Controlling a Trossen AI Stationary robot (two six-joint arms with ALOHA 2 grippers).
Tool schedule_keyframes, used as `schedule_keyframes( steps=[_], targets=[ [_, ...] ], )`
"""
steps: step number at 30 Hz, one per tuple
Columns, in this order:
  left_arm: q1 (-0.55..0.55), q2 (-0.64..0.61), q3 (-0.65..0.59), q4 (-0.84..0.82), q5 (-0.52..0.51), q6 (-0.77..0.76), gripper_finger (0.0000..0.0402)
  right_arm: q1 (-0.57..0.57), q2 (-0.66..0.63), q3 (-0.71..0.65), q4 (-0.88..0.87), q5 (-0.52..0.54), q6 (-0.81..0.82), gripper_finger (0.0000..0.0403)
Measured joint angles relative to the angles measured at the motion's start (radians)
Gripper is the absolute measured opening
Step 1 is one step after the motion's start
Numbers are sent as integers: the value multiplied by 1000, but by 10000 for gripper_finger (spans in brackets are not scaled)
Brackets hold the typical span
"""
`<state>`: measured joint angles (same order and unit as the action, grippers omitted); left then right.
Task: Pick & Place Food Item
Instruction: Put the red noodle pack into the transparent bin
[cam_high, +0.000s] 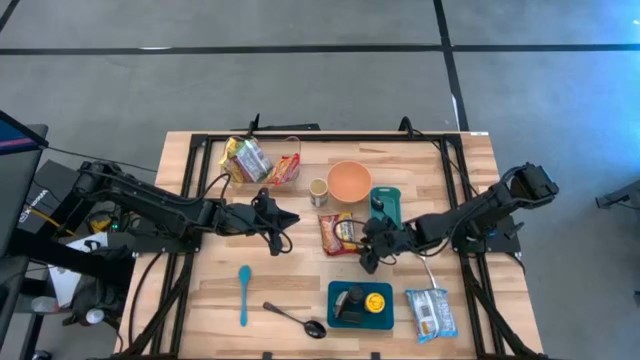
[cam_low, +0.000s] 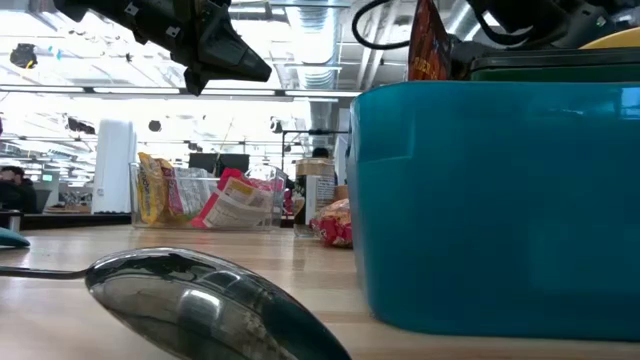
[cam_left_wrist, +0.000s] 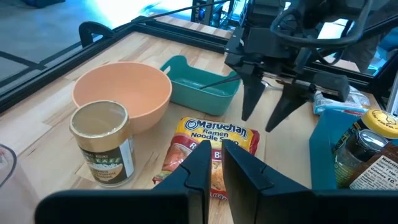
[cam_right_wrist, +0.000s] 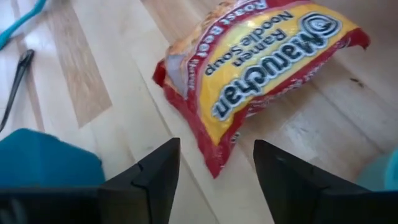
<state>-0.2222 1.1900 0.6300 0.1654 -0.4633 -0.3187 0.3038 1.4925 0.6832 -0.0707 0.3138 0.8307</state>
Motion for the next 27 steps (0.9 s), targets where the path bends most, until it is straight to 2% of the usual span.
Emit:
schedule_keyframes(
  steps=[12,27],
  targets=[
    [0,0,0,0,0,0,30,7,0,0,6,1,34,188],
    [0,0,0,0,0,0,30,57,1,0,5,79,94,188]
  ],
)
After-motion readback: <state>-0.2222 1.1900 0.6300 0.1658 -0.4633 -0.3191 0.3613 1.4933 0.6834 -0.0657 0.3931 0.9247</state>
